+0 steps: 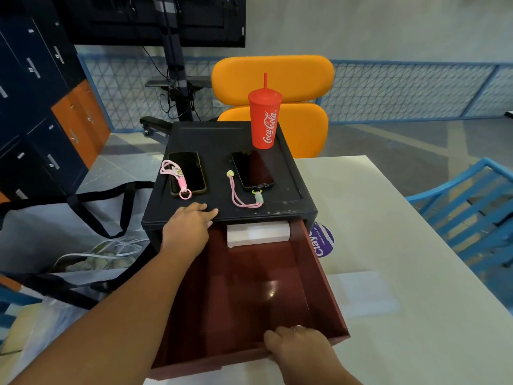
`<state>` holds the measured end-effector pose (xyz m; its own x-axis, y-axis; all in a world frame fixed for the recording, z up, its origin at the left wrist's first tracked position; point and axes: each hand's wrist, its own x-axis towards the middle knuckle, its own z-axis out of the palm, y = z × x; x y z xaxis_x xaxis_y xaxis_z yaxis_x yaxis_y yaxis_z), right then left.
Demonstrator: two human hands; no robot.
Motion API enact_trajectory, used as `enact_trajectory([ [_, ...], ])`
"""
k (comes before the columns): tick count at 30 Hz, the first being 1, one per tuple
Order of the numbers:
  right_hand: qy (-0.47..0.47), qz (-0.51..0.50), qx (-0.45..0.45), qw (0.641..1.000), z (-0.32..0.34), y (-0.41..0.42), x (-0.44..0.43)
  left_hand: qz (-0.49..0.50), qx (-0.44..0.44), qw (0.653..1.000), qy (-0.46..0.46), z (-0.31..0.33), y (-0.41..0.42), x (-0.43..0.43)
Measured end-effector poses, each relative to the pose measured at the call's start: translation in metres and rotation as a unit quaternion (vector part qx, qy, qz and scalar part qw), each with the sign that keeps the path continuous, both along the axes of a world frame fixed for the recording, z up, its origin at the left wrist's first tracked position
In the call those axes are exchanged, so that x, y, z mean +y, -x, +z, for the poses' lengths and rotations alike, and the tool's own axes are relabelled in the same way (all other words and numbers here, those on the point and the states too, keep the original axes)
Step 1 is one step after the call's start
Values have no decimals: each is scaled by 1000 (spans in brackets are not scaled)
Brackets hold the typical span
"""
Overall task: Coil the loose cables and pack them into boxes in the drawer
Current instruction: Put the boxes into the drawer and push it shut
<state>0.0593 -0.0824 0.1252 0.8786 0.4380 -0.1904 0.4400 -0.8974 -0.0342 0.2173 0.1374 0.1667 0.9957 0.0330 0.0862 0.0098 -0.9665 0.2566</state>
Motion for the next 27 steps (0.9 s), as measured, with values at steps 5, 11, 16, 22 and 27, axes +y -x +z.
enact_trajectory([
  [5,-5,3,15,1000,-4,5,-2,-5,-45,998,52,-7,4,-3],
  [11,-173,29,110,978,52,-4,-25,42,11,997,56,0,14,-29],
  [16,-319,-125,-4,939,61,-53,-102,-7,-34,992,122,9,27,-100],
  [22,-110,-126,101,981,-7,-97,-193,-100,-6,970,220,5,45,-205],
  [27,-19,-67,154,986,-44,-99,-225,-121,77,971,190,-14,56,-273],
])
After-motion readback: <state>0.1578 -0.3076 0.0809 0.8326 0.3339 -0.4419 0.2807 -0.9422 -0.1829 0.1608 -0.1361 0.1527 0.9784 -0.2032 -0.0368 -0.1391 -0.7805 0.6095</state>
